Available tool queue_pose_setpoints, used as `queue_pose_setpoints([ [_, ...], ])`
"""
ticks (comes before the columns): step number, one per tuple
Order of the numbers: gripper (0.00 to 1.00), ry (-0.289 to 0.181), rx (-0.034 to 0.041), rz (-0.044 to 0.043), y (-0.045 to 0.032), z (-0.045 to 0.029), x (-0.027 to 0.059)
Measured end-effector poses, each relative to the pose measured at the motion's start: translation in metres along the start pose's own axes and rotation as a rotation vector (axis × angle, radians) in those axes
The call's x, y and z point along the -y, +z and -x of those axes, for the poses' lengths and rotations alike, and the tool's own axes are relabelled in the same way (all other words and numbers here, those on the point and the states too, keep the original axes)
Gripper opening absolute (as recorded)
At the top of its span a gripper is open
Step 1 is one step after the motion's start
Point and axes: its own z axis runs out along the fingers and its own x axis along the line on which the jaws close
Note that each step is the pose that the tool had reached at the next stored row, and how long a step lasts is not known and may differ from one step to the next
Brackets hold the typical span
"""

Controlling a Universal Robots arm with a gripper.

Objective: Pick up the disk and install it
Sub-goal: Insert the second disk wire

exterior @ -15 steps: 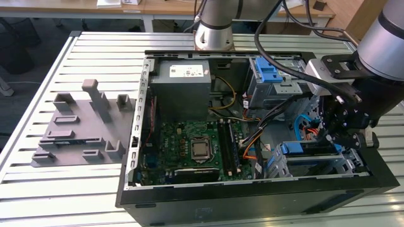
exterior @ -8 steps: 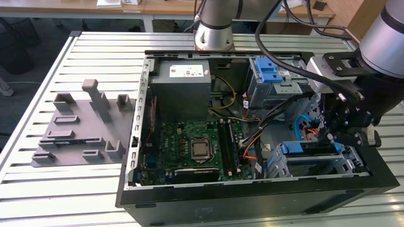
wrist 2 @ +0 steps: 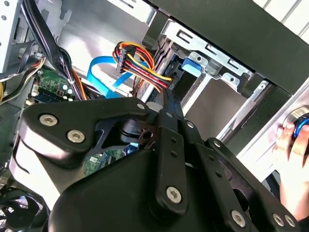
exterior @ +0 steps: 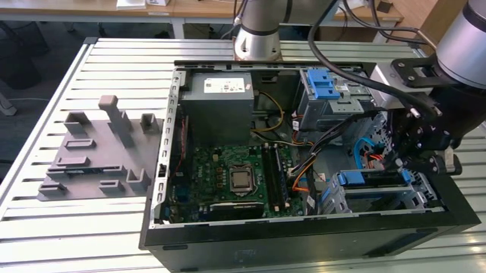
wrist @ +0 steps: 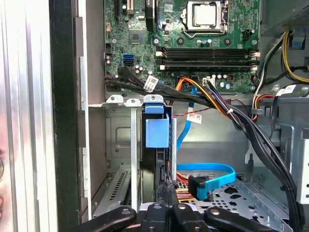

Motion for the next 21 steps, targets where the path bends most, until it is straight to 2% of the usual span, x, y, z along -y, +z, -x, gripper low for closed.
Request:
queue_pose_setpoints([
  [11, 0.11, 0.0, 0.0004, 0.0, -0.0028, 0.0, -0.0015],
  [21, 0.11, 0.001, 0.0082, 0.0001, -0.0096, -0.0001, -0.0097],
])
